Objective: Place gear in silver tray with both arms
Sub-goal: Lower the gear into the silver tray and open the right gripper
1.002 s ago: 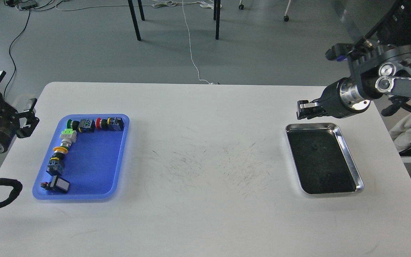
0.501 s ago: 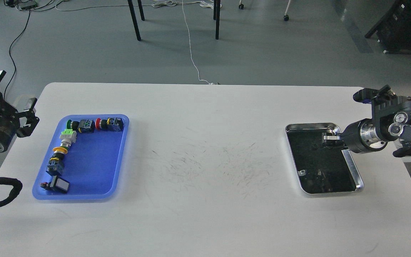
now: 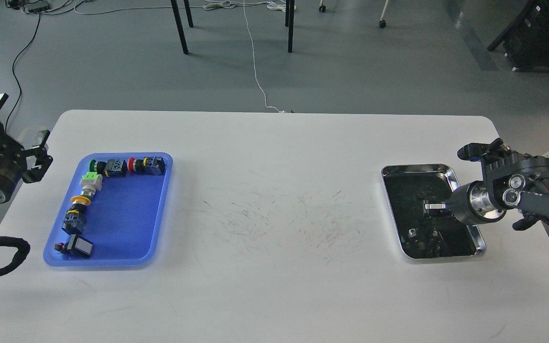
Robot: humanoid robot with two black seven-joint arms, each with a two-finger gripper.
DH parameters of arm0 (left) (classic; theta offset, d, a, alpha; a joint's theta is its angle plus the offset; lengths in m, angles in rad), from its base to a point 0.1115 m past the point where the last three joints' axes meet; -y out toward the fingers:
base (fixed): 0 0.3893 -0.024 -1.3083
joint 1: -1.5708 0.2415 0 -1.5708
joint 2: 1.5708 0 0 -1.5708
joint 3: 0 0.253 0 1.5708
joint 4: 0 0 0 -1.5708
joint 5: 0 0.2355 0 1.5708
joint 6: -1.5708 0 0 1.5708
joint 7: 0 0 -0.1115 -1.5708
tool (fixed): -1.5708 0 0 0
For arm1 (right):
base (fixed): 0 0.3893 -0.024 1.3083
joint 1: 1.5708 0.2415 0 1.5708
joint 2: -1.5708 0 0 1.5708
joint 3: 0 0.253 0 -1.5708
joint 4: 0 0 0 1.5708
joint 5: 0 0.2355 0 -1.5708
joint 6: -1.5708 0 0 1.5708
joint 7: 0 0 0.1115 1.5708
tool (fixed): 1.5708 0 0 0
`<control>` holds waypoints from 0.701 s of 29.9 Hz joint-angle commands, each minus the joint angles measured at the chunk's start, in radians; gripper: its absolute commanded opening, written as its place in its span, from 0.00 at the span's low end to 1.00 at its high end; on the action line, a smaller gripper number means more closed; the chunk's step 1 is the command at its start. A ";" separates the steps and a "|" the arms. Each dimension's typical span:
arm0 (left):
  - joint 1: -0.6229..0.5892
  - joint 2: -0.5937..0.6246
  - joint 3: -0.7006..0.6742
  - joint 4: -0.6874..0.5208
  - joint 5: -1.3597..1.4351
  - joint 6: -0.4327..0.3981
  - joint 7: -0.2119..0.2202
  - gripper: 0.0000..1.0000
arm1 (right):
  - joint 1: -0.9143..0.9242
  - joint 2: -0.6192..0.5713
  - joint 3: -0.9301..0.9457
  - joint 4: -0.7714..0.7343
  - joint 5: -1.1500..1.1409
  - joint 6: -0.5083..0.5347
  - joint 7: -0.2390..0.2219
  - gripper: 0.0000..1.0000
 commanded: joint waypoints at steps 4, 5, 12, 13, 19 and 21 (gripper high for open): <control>-0.001 0.000 0.000 0.000 0.000 0.001 0.000 0.98 | 0.000 -0.009 -0.003 0.057 0.001 0.008 0.000 0.15; -0.001 0.000 0.000 0.002 0.000 0.001 0.000 0.98 | 0.000 -0.012 -0.005 0.058 -0.001 0.008 0.000 0.15; -0.001 0.001 0.000 0.002 0.000 0.001 0.000 0.98 | 0.001 -0.018 -0.008 0.066 -0.007 0.031 0.000 0.24; -0.001 0.001 0.000 0.002 0.000 0.001 -0.002 0.98 | 0.001 -0.021 -0.009 0.066 -0.015 0.040 0.000 0.27; -0.001 0.012 0.000 0.002 0.001 0.001 0.000 0.98 | 0.010 -0.048 -0.003 0.066 -0.030 0.046 0.002 0.79; -0.001 0.012 0.000 0.002 0.001 0.001 0.000 0.98 | 0.013 -0.060 0.008 0.066 -0.027 0.046 0.002 0.92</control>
